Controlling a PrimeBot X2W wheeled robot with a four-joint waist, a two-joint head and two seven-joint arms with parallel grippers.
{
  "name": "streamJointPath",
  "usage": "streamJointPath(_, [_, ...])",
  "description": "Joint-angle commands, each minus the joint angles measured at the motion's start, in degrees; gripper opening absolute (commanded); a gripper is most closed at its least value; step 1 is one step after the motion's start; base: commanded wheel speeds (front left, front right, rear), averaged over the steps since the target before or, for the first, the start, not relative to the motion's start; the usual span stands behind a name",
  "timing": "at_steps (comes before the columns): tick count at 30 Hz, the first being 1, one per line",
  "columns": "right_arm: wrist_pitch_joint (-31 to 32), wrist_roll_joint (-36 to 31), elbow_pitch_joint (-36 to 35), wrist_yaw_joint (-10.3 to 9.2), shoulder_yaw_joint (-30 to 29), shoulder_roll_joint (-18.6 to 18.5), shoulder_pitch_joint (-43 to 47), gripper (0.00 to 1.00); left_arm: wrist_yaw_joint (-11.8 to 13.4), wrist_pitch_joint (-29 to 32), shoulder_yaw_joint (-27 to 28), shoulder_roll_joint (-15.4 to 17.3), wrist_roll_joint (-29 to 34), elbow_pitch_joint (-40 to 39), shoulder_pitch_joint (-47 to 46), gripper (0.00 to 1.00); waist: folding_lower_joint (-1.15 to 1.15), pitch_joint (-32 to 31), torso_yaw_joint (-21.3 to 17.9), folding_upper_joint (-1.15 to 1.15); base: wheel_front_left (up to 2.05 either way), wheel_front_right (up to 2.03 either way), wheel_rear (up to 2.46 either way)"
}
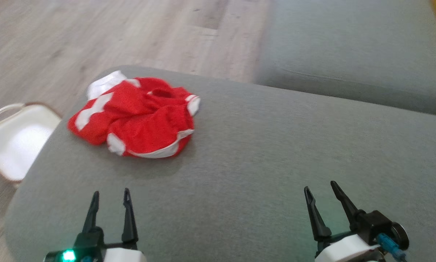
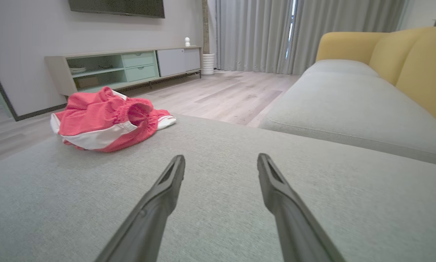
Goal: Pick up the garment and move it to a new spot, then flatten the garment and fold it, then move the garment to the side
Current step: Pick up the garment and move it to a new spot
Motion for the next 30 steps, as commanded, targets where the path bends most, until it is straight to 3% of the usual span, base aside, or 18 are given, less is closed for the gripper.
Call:
streamJointPath(1, [-0.8, 0.5, -2.0, 0.44, 1.4, -0.5, -1.8, 1.00, 0.4, -0.6, 2.6, 0.1, 0.5, -2.3, -1.5, 1.00, 0.00, 0.4, 4.7, 0.00, 0.00, 0.00, 0.00])
streamJointPath(7, [-0.8, 0.5, -2.3, 0.44, 1.7, -0.5, -2.6, 1.00, 0.2, -0.6, 4.0, 0.1, 0.5, -3.0, -1.0, 1.00, 0.00, 1.5, 9.1, 0.00, 0.00, 0.00, 0.00])
streamJointPath(17, [-0.8, -0.4, -2.2, 0.44, 1.6, -0.5, -3.1, 1.00, 0.7, -0.6, 5.5, 0.3, 1.7, -5.1, -1.1, 1.00, 0.00, 3.2, 10.4, 0.00, 0.00, 0.00, 0.00])
streamJointPath(23, [-0.8, -2.9, -3.0, 0.44, 0.8, -0.5, -3.4, 1.00, -2.6, -0.6, 6.5, 3.5, 1.6, -7.7, -8.1, 1.00, 0.00, 6.8, 8.7, 0.00, 0.00, 0.00, 0.00])
streamJointPath(26, [-0.8, -5.5, -4.1, 0.44, -0.5, -0.5, -4.9, 1.00, -4.7, 0.2, 6.5, 6.5, 2.0, -9.7, -15.9, 1.00, 0.00, 10.9, 7.5, 0.00, 0.00, 0.00, 0.00])
streamJointPath(30, [-0.8, -9.0, -5.8, 0.44, -2.5, -0.9, -6.8, 1.00, -8.4, 6.1, 6.0, 9.5, 1.0, -8.6, -29.4, 1.00, 0.00, 15.7, 6.4, 0.00, 0.00, 0.00, 0.00])
